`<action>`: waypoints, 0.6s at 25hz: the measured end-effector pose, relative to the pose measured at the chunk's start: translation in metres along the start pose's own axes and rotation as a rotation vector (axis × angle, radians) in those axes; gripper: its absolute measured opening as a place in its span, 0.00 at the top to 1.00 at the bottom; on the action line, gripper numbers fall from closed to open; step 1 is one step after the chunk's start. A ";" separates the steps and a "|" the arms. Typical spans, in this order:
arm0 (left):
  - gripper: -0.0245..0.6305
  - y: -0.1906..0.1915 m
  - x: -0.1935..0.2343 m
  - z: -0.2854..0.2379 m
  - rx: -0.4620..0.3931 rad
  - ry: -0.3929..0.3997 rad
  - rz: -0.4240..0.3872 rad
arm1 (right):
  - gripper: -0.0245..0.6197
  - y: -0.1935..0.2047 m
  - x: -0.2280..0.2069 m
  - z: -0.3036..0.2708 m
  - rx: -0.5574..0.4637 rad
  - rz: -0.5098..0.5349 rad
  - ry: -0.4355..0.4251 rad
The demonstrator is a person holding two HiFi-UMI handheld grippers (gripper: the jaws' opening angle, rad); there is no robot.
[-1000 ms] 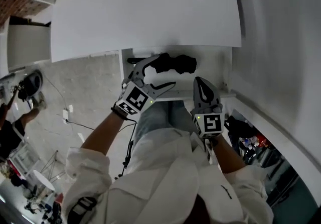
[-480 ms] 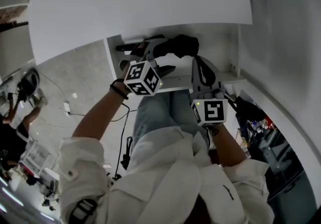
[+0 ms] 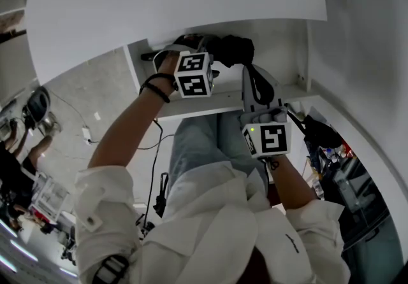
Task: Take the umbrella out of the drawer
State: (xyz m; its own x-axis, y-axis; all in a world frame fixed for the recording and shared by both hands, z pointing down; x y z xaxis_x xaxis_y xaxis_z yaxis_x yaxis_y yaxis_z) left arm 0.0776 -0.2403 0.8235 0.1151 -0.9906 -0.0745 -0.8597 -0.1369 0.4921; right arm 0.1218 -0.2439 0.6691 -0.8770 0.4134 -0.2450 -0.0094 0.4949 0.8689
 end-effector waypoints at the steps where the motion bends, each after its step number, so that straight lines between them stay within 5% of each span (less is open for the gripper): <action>1: 0.32 0.001 -0.001 -0.005 0.017 0.014 -0.002 | 0.94 0.002 0.000 0.001 0.002 -0.005 0.000; 15: 0.32 0.015 0.005 -0.040 0.158 -0.007 -0.046 | 0.94 0.012 0.007 0.013 -0.002 -0.036 -0.022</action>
State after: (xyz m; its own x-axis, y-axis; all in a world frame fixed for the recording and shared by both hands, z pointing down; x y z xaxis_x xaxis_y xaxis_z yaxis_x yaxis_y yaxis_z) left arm 0.0852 -0.2472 0.8649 0.1527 -0.9832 -0.1003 -0.9214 -0.1783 0.3454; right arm 0.1218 -0.2252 0.6723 -0.8654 0.4116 -0.2856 -0.0421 0.5083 0.8601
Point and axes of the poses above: the fingertips, and each gripper's own axes: z backward along the fingers, x to its left, y out of its underside, the point moved 1 cm from there along z, backward along the fingers, and after that the axes turned 11 degrees about -y, right-handed, at the moved point
